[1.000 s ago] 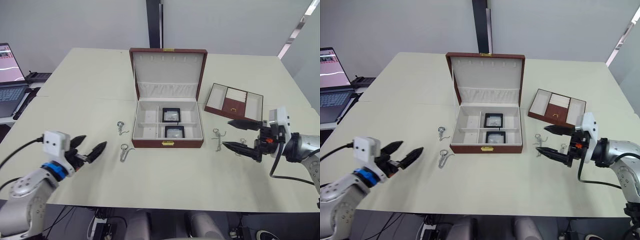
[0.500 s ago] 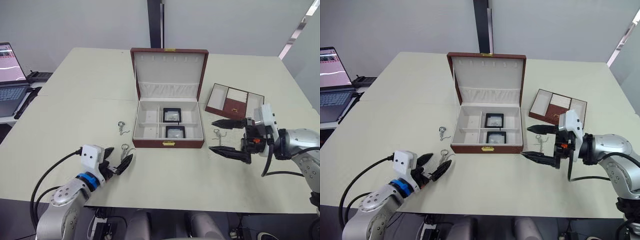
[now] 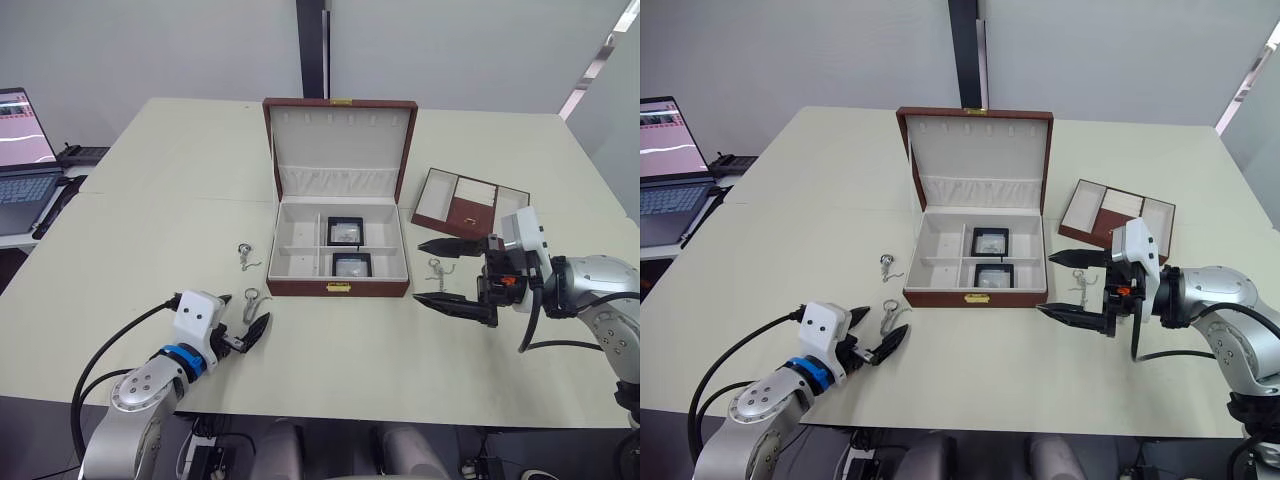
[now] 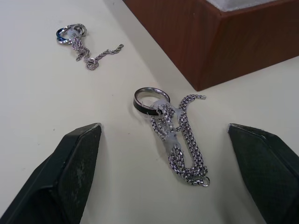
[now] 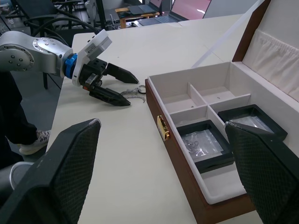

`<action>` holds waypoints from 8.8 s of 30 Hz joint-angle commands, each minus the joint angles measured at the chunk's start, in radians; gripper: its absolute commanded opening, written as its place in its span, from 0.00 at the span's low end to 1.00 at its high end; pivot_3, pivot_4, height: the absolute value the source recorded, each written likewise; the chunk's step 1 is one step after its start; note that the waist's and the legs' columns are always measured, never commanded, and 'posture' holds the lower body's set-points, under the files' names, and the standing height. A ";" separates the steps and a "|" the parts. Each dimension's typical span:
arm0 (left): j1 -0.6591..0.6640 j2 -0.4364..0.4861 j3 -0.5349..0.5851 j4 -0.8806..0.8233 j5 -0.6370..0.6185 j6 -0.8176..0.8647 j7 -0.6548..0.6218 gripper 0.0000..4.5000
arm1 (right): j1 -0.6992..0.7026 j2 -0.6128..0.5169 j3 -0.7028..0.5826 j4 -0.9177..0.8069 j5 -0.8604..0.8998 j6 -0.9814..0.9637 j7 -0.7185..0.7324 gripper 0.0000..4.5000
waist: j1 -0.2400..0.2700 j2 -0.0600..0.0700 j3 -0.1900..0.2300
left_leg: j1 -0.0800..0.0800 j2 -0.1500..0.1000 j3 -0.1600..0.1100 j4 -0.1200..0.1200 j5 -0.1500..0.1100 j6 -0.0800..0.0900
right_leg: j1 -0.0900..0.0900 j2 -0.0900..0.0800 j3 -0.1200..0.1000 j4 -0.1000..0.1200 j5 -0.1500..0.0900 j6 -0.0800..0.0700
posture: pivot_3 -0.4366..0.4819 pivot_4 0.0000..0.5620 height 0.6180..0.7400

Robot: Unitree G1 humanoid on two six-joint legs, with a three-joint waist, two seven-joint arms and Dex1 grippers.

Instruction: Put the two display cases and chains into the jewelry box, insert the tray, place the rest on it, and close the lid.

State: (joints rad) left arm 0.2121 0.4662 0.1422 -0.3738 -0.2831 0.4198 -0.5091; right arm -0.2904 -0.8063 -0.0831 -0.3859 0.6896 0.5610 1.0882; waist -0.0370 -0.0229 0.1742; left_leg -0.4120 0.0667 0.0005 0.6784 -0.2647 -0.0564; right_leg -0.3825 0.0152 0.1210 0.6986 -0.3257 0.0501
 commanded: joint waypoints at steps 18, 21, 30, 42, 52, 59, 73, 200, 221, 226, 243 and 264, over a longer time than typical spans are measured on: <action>0.015 -0.002 -0.026 0.042 0.017 0.019 -0.009 0.12 | -0.015 -0.008 -0.014 -0.021 0.009 0.004 0.001 1.00 | 0.000 0.000 0.000 | 0.008 0.000 0.000 -0.002 0.000 0.000 | 0.008 0.000 0.000 -0.002 -0.001 0.001 | 0.48 0.27 1.00; 0.017 -0.003 -0.024 0.053 0.020 -0.005 -0.013 0.00 | -0.014 -0.007 -0.014 -0.023 0.011 0.002 0.006 1.00 | 0.000 0.000 0.000 | 0.011 0.000 0.001 -0.003 0.000 0.000 | 0.011 0.000 0.002 -0.003 -0.001 0.001 | 0.48 0.27 1.00; -0.015 0.028 0.047 0.059 -0.030 -0.037 -0.048 0.00 | -0.011 -0.003 -0.018 -0.028 0.012 -0.010 0.015 1.00 | -0.002 0.000 0.000 | 0.011 0.000 0.001 -0.003 0.000 0.000 | 0.011 0.000 0.002 -0.003 -0.001 0.001 | 0.48 0.27 1.00; -0.275 0.107 0.126 -0.081 -0.217 0.153 -0.051 0.00 | -0.047 0.045 -0.035 -0.033 0.037 0.010 -0.064 1.00 | -0.001 -0.005 0.004 | 0.010 0.000 0.001 -0.003 0.000 0.000 | 0.010 0.000 0.001 -0.003 -0.001 0.001 | 0.48 0.27 1.00; -0.482 0.027 -0.009 -0.061 -0.169 0.181 0.047 0.00 | -0.084 0.053 -0.059 0.005 0.020 0.004 -0.123 1.00 | 0.004 -0.005 0.004 | 0.010 -0.001 0.001 -0.003 0.000 0.000 | 0.010 0.000 0.001 -0.004 -0.001 0.002 | 0.48 0.27 1.00; -0.598 -0.097 -0.118 0.055 -0.047 0.148 0.167 0.00 | -0.097 0.039 -0.090 0.014 0.015 0.017 -0.151 1.00 | 0.005 -0.005 0.004 | 0.009 -0.001 0.000 -0.003 0.000 0.000 | 0.010 0.000 0.002 -0.005 -0.001 0.002 | 0.48 0.27 1.00; -0.711 -0.224 -0.157 0.223 0.066 0.144 0.271 0.00 | -0.114 0.008 -0.115 0.017 0.017 0.037 -0.165 1.00 | 0.006 -0.005 0.005 | 0.007 -0.001 -0.001 -0.003 0.000 0.000 | 0.009 0.000 0.001 -0.007 -0.001 0.002 | 0.48 0.27 1.00; -0.338 -0.138 0.055 0.216 0.037 -0.038 0.231 1.00 | -0.094 0.140 0.066 -0.125 0.025 0.097 -0.290 1.00 | 0.006 -0.005 0.004 | 0.010 -0.001 0.001 -0.013 0.000 -0.001 | 0.010 -0.003 0.000 -0.009 -0.001 0.001 | 0.48 0.27 1.00; -0.413 -0.189 -0.036 0.307 0.127 0.066 0.322 1.00 | -0.110 0.157 0.063 -0.106 0.013 0.094 -0.277 1.00 | 0.006 -0.005 0.004 | 0.011 -0.001 0.001 -0.013 0.000 -0.001 | 0.010 -0.002 0.000 -0.008 -0.001 0.001 | 0.48 0.27 1.00; -0.398 -0.186 -0.037 0.296 0.130 0.095 0.329 0.79 | -0.109 0.161 0.059 -0.106 0.015 0.094 -0.280 1.00 | 0.006 -0.005 0.004 | 0.011 -0.002 0.001 -0.013 0.000 -0.001 | 0.010 -0.002 0.000 -0.009 -0.001 0.001 | 0.48 0.27 1.00; -0.407 -0.196 -0.016 0.311 0.119 0.112 0.345 0.00 | -0.116 0.162 0.052 -0.092 0.011 0.093 -0.284 1.00 | 0.005 -0.005 0.004 | 0.012 -0.002 0.000 -0.013 0.000 -0.001 | 0.010 -0.002 0.000 -0.008 -0.001 0.001 | 0.48 0.27 1.00; -0.453 -0.104 0.090 0.040 -0.081 0.209 0.229 0.00 | -0.141 0.135 -0.015 -0.097 0.069 0.104 -0.257 1.00 | 0.005 -0.005 0.005 | 0.010 -0.002 0.000 -0.014 0.001 -0.002 | 0.009 -0.002 0.000 -0.011 -0.001 0.001 | 0.48 0.27 1.00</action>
State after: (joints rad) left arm -0.2161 0.3386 0.2112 -0.2729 -0.3372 0.6140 -0.2605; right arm -0.4135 -0.6576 -0.0581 -0.4559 0.7318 0.6680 0.8257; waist -0.0317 -0.0283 0.1787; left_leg -0.4019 0.0652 0.0008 0.6644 -0.2641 -0.0580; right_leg -0.3731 0.0131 0.1209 0.6879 -0.3270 0.0514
